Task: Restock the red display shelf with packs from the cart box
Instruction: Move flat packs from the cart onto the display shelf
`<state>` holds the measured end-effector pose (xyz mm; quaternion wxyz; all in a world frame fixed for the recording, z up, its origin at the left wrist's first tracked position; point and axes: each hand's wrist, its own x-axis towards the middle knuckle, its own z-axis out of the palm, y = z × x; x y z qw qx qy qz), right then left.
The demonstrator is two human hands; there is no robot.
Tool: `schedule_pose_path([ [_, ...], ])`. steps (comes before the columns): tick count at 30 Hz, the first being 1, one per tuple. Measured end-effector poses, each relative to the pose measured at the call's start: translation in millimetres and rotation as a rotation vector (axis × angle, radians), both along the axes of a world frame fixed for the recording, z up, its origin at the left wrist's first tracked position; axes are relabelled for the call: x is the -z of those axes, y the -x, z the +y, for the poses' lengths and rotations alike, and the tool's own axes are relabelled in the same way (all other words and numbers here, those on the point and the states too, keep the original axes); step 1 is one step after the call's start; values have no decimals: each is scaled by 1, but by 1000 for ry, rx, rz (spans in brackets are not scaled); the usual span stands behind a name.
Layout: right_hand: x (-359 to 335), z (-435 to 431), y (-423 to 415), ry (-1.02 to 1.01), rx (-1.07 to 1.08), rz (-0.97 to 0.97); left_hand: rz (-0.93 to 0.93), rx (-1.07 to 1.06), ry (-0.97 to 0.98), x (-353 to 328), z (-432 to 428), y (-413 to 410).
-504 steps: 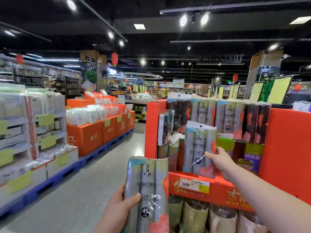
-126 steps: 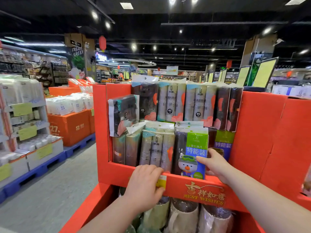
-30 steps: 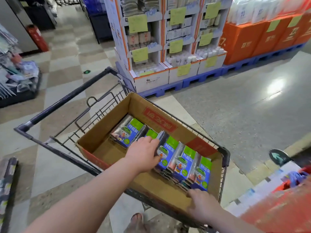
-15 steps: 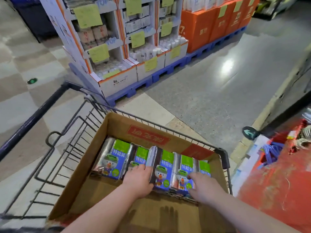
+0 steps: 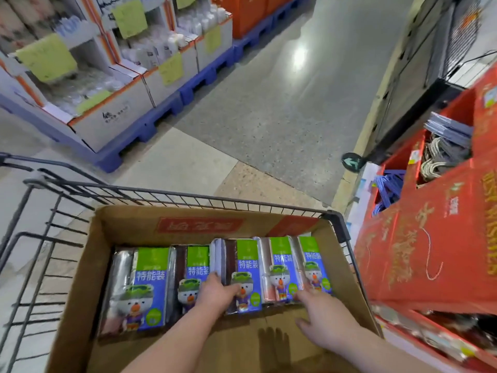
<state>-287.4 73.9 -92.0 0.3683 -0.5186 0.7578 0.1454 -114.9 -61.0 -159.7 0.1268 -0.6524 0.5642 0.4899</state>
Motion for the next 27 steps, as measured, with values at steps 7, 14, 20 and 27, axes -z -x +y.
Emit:
schedule_pose_path([
  [7, 15, 3, 2, -64, 84, -17, -26, -25, 4, 13, -4, 10],
  [14, 24, -20, -4, 10, 333, -175, 322, -408, -208, 3, 3, 3],
  [20, 33, -28, -13, 92, 1128, -742, 489, -355, -475, -10, 10, 4],
  [27, 47, -9, -3, 193, 1368, -713, 297, -70, -333, 8, 10, 20],
])
